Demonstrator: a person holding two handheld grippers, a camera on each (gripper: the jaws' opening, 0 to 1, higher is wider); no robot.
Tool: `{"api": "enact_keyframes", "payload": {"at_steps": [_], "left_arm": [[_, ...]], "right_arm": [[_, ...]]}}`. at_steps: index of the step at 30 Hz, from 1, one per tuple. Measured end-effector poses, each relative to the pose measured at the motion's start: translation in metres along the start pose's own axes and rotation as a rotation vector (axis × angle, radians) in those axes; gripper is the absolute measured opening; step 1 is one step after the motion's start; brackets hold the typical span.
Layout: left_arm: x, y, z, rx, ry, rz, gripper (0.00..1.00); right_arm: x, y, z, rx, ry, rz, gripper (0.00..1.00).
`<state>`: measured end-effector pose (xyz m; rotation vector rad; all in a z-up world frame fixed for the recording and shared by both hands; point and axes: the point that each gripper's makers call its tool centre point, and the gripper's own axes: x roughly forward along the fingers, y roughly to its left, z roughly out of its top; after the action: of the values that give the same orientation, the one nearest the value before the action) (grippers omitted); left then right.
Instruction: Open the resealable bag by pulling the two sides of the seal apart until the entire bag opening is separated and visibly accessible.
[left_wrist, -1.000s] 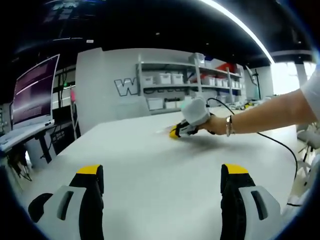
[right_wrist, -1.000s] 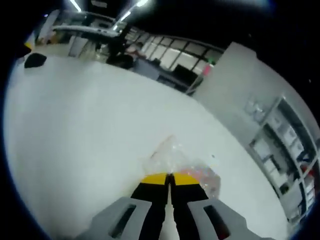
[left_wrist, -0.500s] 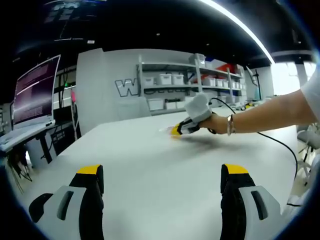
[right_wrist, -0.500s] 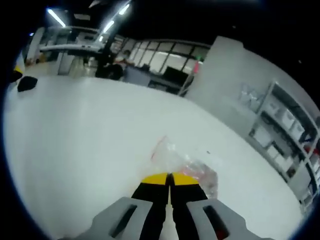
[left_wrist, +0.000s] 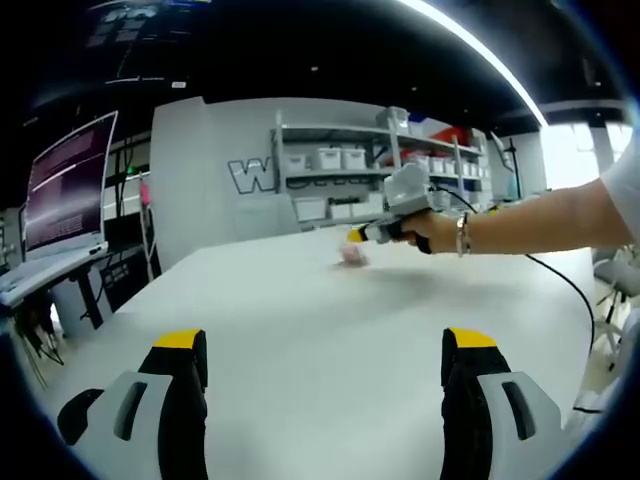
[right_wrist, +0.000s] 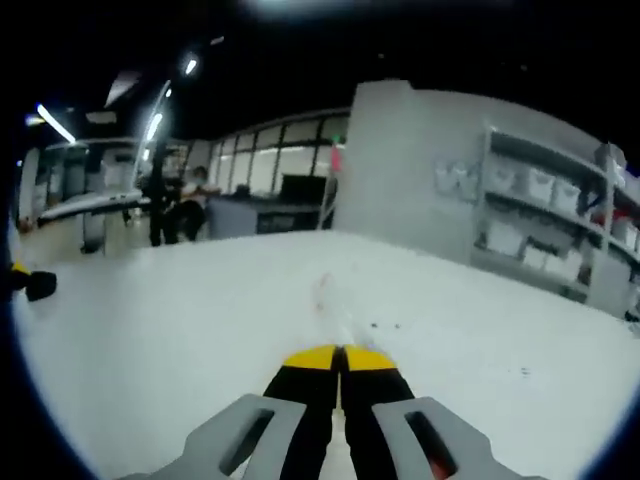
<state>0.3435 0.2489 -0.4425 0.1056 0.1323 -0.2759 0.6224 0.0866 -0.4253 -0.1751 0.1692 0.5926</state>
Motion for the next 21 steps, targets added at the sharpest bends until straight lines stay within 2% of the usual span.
{"api": "enact_keyframes", "payload": {"at_steps": [7,12,21], "left_arm": [[-0.001,0.000,0.003,0.004,-0.003,0.003,0.95],[-0.001,-0.003,0.003,0.008,-0.002,0.001,0.95],[-0.001,-0.006,0.007,0.015,-0.006,-0.001,0.95]], "right_arm": [[-0.009,-0.019,0.009,0.079,-0.044,-0.024,0.00],[-0.014,-0.015,0.015,0.096,-0.070,-0.010,0.00],[-0.022,-0.006,0.035,0.102,-0.123,0.016,0.00]]}}
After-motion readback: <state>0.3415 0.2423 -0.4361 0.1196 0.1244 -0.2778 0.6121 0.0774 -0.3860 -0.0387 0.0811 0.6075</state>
